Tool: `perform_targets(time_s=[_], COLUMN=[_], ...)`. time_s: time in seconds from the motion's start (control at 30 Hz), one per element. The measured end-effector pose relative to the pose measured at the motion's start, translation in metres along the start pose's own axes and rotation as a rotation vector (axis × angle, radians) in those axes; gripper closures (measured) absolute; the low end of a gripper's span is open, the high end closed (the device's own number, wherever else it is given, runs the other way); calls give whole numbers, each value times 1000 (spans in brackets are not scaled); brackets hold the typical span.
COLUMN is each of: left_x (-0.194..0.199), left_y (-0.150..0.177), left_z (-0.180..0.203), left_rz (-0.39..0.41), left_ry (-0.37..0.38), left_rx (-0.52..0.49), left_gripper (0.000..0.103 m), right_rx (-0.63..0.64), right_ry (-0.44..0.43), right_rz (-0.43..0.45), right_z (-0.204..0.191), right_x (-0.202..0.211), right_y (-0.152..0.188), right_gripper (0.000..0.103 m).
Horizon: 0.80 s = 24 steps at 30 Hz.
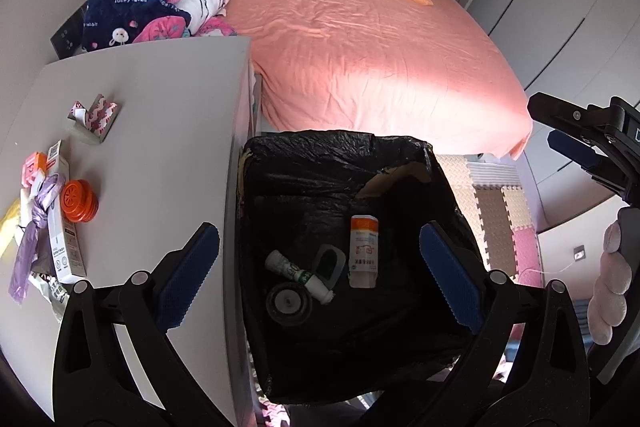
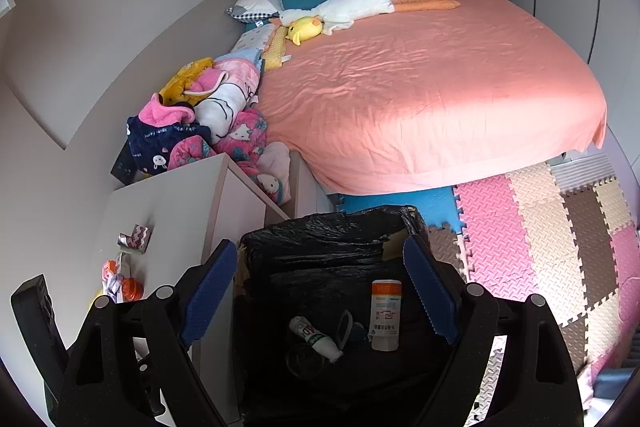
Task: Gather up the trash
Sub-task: 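Move both open tools back over the table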
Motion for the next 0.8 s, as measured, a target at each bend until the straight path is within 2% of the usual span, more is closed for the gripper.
perform_targets(time_s=[0.43, 0.8], left_x=[-1, -1], left_y=[13, 32], left_z=[-25, -63], left_rz=[-26, -56], left_ry=[-43, -101], left_rx=[71, 160], left_gripper=[6, 6], right_rx=[66, 128], right_ry=[-30, -89], right_rz=[-59, -137], right_z=[-24, -58], right_x=[-20, -49], right_y=[11, 27], right_gripper=[18, 18])
Point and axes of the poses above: each gripper's, at about its wrist camera, not at the fingertips, and x roughly against the way its jaws point, z to its right, y to its underside, the point moved 1 cm from there along -x, roughly the way its jaws point, and after that the axes turned 13 degrees about -y, right-handed, at the moved point
